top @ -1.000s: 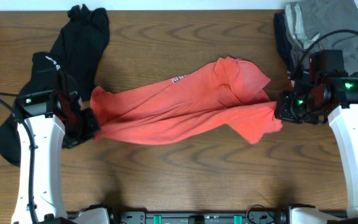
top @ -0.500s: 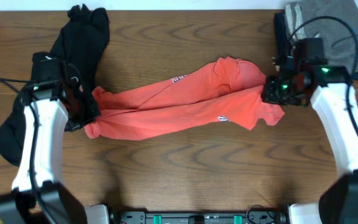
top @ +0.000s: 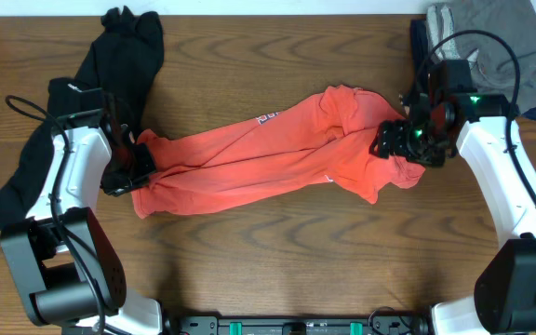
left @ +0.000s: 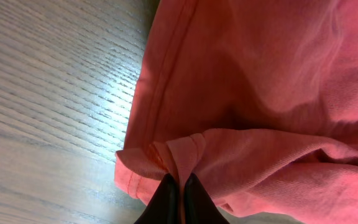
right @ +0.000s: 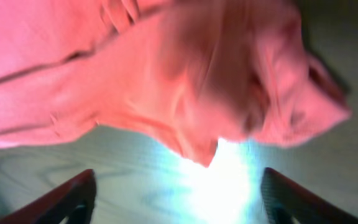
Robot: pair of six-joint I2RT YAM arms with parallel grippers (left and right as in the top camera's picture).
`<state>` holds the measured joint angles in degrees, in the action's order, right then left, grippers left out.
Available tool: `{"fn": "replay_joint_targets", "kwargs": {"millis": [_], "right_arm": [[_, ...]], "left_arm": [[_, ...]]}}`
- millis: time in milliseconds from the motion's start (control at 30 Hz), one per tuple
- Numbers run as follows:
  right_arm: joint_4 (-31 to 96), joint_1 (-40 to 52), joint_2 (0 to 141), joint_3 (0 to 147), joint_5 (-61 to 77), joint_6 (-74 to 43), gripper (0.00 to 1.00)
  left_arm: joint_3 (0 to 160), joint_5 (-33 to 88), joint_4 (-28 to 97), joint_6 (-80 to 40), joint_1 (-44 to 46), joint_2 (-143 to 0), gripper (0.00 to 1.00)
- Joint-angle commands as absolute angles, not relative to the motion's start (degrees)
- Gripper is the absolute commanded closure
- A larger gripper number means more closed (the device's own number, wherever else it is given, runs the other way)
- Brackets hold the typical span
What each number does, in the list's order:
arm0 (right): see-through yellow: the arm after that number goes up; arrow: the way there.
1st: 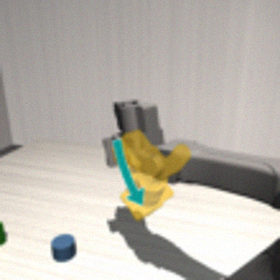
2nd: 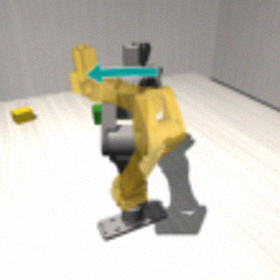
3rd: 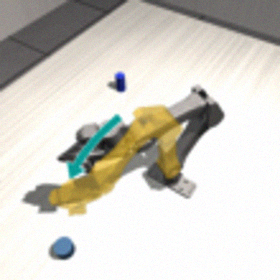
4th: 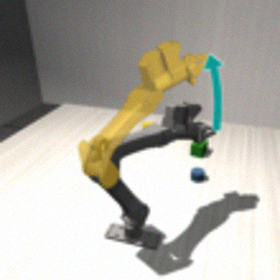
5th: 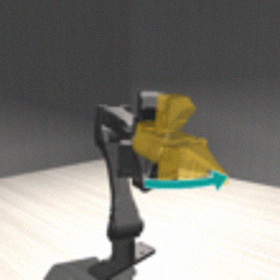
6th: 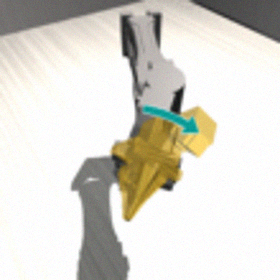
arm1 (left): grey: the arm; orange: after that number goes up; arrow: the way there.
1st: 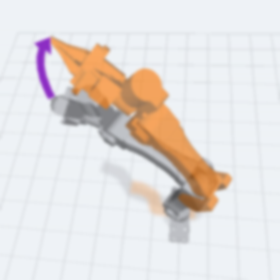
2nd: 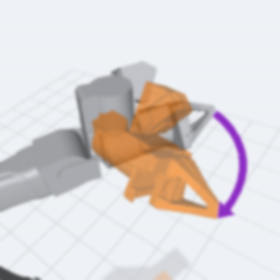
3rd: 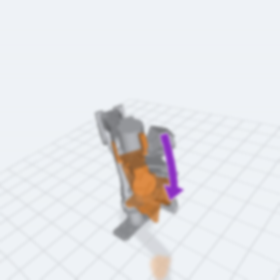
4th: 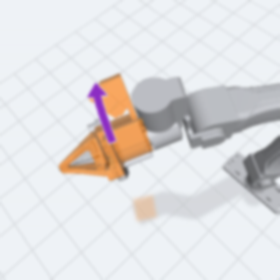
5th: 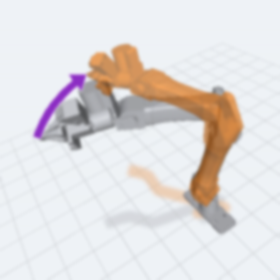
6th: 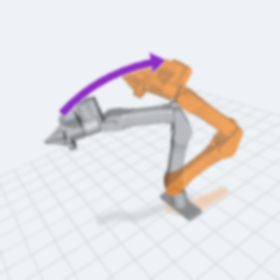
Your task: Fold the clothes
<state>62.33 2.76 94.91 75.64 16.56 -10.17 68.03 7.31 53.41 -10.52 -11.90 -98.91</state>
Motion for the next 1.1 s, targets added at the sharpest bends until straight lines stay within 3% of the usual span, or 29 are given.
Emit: {"fn": "replay_joint_targets", "kwargs": {"millis": [0,233,500,800,1067], "right_arm": [[65.9,3.1,95.3,76.3,16.6,-10.2,0.15],[67.4,6.5,95.3,70.9,15.9,-10.8,0.32],[57.2,10.5,95.3,60.0,12.9,-16.8,0.39],[44.0,12.8,95.3,54.5,6.7,-18.6,0.57],[36.1,14.2,95.3,49.9,5.7,-19.9,0.65]], "left_arm": [[68.4,6.8,53.0,-10.8,-12.2,-99.0,0.94],[68.4,6.9,52.2,-10.8,-12.2,-99.0,0.94],[68.4,6.8,51.9,-10.8,-12.2,-99.0,0.94],[68.4,6.8,51.9,-10.8,-12.2,-99.0,0.94],[68.4,6.8,51.9,-10.8,-12.2,-99.0,0.94]]}}
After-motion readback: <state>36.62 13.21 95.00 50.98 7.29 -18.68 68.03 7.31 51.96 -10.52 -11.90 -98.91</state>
